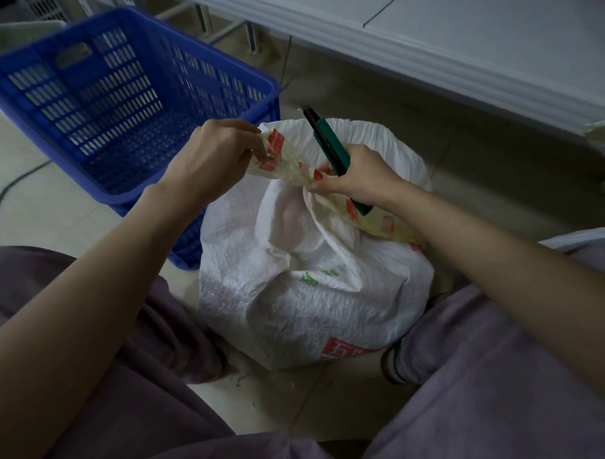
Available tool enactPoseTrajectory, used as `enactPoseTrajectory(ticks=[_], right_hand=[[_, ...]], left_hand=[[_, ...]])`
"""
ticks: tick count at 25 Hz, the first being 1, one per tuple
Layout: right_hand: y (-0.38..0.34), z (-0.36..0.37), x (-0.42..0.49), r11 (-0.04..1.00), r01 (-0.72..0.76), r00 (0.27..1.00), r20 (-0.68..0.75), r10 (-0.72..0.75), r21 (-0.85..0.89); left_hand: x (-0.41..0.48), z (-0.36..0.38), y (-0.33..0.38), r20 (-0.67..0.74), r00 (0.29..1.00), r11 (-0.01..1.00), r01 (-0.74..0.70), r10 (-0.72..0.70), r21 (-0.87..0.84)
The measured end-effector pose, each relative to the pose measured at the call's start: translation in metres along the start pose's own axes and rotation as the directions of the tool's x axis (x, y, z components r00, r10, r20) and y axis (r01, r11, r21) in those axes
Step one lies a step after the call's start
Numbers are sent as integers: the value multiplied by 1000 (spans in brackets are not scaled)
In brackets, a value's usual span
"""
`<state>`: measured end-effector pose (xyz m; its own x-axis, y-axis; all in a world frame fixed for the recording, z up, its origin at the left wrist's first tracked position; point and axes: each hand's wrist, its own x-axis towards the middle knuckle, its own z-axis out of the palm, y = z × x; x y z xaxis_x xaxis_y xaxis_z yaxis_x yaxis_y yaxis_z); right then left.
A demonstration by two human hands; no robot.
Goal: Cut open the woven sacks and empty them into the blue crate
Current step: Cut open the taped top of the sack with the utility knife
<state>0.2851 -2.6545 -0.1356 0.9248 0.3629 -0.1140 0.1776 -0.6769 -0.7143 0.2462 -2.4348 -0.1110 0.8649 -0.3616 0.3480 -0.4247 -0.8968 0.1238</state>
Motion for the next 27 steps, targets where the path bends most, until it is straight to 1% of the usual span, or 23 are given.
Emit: enactPoseTrajectory(ticks=[2,6,9,11,13,17,19,22,25,26,27], right_hand=[[-4,1,1,999,14,1000,-22,-13,38],[-10,5,3,992,12,1000,-2,-12,123],[-13,5,6,991,34,999,-4,-33,128],[-14,2,10,989,48,999,-16,-46,143],[-11,0,12,985,49,998,-34,-44,164],[-11,-6,15,983,57,998,-46,-50,173],[-14,-11,15,976,58,997,-60,-47,208],[-17,-12,15,977,76,994,-87,-60,198],[-19,-8,15,978,71,993,-106,-51,194],[-19,-7,16,979,63,993,-108,-43,195],[-20,-6,16,978,57,993,-109,-36,199]], left_hand=[[0,-2,1,19,1000,1000,6,-6,-10],[0,-6,0,13,1000,1000,-3,4,-19],[-2,-7,-3,-23,1000,1000,-15,15,-18],[-1,-9,-4,-18,1000,1000,9,-10,-6],[-2,-9,-8,22,1000,1000,6,-6,2],[-3,-16,-12,168,983,996,-77,70,39],[-2,-17,-12,204,977,993,-84,66,78],[-4,-11,-12,149,989,996,-36,24,79],[-6,-8,-10,23,1000,1000,5,-5,6],[-6,-7,-8,-6,1000,999,30,-30,-22],[-6,-7,-5,-5,998,997,69,-69,-43]])
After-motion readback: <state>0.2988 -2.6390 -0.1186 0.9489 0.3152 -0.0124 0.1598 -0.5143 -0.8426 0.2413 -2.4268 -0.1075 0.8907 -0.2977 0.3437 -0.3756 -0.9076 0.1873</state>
